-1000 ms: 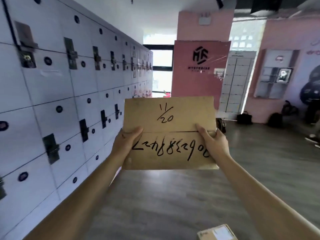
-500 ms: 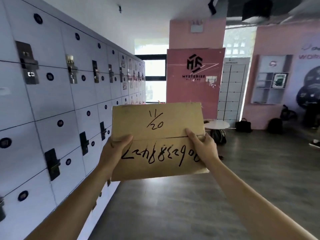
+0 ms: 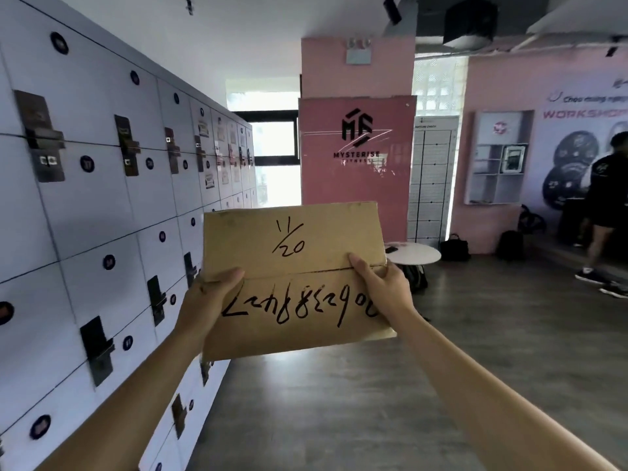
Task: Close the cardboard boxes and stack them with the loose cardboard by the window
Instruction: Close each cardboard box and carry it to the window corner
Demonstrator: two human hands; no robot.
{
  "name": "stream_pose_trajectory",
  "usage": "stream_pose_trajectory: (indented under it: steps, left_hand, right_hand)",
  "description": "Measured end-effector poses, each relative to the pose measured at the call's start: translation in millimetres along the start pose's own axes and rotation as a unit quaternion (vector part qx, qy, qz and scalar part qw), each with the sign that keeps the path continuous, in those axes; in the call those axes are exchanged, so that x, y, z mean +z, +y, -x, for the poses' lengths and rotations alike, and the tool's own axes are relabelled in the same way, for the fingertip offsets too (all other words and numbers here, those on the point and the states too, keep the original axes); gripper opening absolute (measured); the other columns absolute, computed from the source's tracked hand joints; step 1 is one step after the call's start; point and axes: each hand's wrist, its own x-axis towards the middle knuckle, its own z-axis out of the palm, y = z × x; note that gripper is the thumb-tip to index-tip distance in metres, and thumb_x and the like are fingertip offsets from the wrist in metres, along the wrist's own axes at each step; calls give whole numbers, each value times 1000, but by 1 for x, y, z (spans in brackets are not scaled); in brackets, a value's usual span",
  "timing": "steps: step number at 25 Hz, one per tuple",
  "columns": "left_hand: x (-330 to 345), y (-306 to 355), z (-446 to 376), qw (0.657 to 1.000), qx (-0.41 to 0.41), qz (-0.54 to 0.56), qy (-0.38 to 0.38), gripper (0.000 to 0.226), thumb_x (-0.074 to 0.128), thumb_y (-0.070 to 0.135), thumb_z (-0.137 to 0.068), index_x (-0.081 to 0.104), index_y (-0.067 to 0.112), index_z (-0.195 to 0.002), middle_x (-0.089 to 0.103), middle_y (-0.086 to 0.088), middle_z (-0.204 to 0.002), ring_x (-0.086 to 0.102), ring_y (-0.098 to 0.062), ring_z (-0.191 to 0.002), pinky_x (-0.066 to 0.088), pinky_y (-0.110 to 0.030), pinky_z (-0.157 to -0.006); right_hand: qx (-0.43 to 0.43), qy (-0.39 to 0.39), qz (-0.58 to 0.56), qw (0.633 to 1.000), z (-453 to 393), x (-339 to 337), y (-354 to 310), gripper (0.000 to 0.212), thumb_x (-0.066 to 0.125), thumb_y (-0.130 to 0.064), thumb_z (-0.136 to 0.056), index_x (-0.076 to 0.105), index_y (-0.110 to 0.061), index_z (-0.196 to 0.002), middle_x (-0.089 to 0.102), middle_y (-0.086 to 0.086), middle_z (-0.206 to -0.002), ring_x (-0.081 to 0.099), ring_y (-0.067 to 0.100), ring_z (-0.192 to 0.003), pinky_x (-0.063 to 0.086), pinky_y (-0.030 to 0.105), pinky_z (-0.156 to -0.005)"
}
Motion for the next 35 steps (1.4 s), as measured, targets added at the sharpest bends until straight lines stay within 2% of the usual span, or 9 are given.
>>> stream_pose_trajectory:
  steps: [2,5,8,13,18,27,30,33,35]
  left_hand:
    - [12,-9,-58,1000,11,-2,-14,61,75,70,-68,59,38,-117,68,6,-113,65,-18,-100,52,-36,-79]
    - [38,-31,-133,999,8,3,-34,78,74,69,-65,58,30,-130,68,1,-119,65,-23,-106,53,-49,-94]
    - [67,-60,-207,999,-2,8,-49,78,74,69,-66,58,30,-131,67,2,-119,64,-23,-108,51,-51,-98]
    - [112,-97,-338,999,-14,9,-43,56,74,67,-67,56,41,-112,65,10,-110,62,-16,-102,50,-41,-88]
    - [121,-119,-467,1000,-12,5,-19,58,77,72,-65,57,43,-112,67,10,-108,65,-15,-99,49,-31,-72]
    - [149,-182,-727,999,-28,15,-33,76,79,67,-66,56,30,-128,65,3,-117,63,-22,-107,51,-46,-96]
    - [176,-198,-822,999,-25,28,-40,70,79,65,-65,56,32,-123,65,6,-113,63,-20,-105,51,-42,-92]
    - [215,-223,-902,998,-17,24,-54,56,77,61,-75,55,33,-119,64,10,-108,62,-16,-101,49,-31,-76]
    - [243,-243,-961,998,-17,18,-56,54,75,60,-77,55,33,-120,65,8,-110,62,-18,-103,51,-37,-84]
  right_hand:
    - [4,16,-1,1000,-43,24,6,67,65,-85,-62,63,-31,-100,74,-13,-85,69,7,-83,57,35,-81]
    - [11,37,1,999,-107,52,30,64,66,-85,-61,63,-32,-97,74,-12,-84,71,8,-83,58,38,-82]
    - [11,41,3,999,-177,82,58,64,65,-86,-60,63,-33,-97,74,-14,-82,70,6,-79,59,36,-78]
    - [7,38,5,999,-310,137,93,65,64,-88,-59,61,-33,-93,72,-14,-80,69,6,-78,56,31,-71]
    - [1,3,-10,1000,-434,217,112,66,64,-89,-58,58,-35,-94,72,-13,-78,70,5,-70,54,26,-60]
    - [6,7,12,1000,-643,367,148,71,62,-89,-59,58,-31,-101,73,-6,-89,70,14,-81,59,38,-75]
    - [4,40,13,999,-721,400,157,73,61,-91,-56,60,-31,-98,73,-8,-88,70,13,-80,58,35,-70]
    - [8,51,26,998,-798,421,182,71,60,-91,-61,61,-30,-98,73,-9,-85,70,12,-78,54,31,-64]
    - [9,55,30,998,-857,439,202,70,62,-88,-63,61,-28,-99,73,-8,-83,70,11,-76,52,28,-61]
